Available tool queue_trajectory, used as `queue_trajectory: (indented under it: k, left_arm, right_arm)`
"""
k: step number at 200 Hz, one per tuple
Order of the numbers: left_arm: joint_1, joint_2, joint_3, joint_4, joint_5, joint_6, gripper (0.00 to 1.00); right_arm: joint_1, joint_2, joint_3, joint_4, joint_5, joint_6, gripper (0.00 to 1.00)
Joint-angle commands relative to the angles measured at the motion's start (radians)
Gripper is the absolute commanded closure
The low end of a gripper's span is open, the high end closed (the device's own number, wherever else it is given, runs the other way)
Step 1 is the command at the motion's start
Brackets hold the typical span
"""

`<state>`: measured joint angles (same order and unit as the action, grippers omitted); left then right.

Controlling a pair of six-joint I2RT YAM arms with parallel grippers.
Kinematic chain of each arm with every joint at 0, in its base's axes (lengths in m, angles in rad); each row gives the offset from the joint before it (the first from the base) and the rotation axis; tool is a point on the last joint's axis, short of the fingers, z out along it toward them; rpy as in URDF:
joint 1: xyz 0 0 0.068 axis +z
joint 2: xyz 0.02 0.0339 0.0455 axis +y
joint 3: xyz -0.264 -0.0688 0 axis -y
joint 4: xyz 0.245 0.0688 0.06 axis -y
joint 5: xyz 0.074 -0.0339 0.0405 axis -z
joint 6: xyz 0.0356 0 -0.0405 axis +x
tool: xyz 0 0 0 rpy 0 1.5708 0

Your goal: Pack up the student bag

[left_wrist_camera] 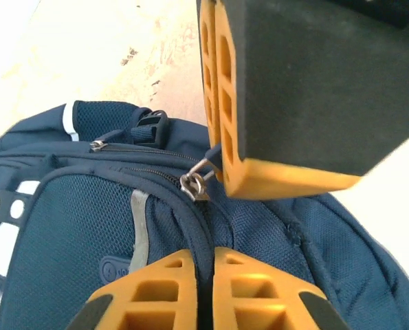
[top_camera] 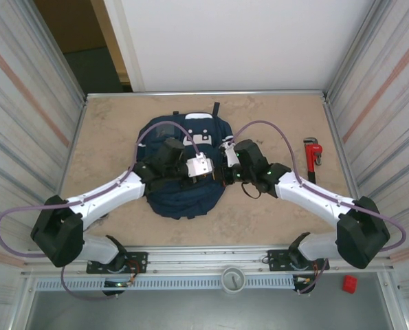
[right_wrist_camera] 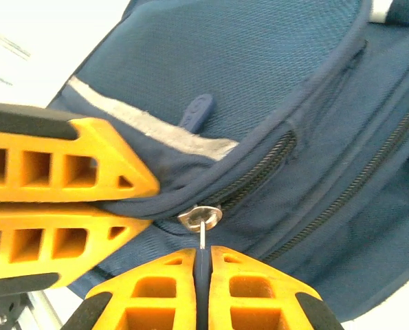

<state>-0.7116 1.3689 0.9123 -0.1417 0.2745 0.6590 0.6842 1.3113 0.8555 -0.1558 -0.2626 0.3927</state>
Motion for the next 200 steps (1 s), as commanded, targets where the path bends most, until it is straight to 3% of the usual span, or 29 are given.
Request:
queue_trajectory:
  k: [1, 24, 40, 62, 87, 113, 119, 135, 143, 150, 166, 200]
  left_arm:
    - [0.037, -0.038, -0.028, -0.023, 0.165, 0.022, 1.00]
    - [0.073, -0.077, -0.076, 0.026, 0.349, 0.033, 1.00]
    - [0.090, -0.094, -0.102, 0.060, 0.410, 0.027, 1.00]
    - [0.101, -0.103, -0.119, 0.080, 0.434, 0.023, 1.00]
    - [0.103, -0.089, -0.120, 0.098, 0.425, 0.004, 1.00]
    - [0.080, -0.031, -0.097, 0.146, 0.430, -0.034, 0.93]
    - [0.066, -0.008, -0.084, 0.155, 0.415, -0.037, 0.87]
    - [0.016, 0.063, -0.013, 0.132, 0.326, -0.041, 0.65]
    - [-0.011, 0.095, 0.036, 0.087, 0.239, -0.060, 0.53]
    - [-0.030, 0.109, 0.078, 0.052, 0.151, -0.098, 0.48]
    - [-0.027, 0.068, 0.095, 0.051, 0.051, -0.200, 0.40]
    - [0.104, -0.228, -0.151, 0.412, -0.089, -0.483, 0.11]
  right_arm:
    - [-0.109, -0.009, 0.012, -0.025, -0.033, -0.010, 1.00]
    - [-0.220, 0.093, 0.107, -0.111, -0.038, 0.072, 0.98]
    - [-0.248, 0.181, 0.176, -0.121, -0.054, 0.102, 0.94]
    - [-0.263, 0.257, 0.241, -0.131, -0.105, 0.106, 0.80]
    - [-0.281, 0.168, 0.170, -0.149, -0.047, 0.069, 0.56]
    - [-0.364, 0.042, 0.046, -0.127, -0.013, 0.107, 0.44]
    - [-0.384, 0.019, 0.023, -0.119, -0.011, 0.121, 0.40]
    - [-0.408, -0.030, -0.008, -0.117, 0.038, 0.138, 0.12]
    - [-0.405, -0.053, -0.004, -0.142, 0.101, 0.131, 0.05]
    - [-0.395, -0.079, 0.004, -0.171, 0.170, 0.115, 0.00]
    - [-0.343, -0.152, 0.019, -0.232, 0.394, 0.051, 0.01]
    - [-0.239, -0.332, -0.024, -0.197, 0.795, -0.091, 0.01]
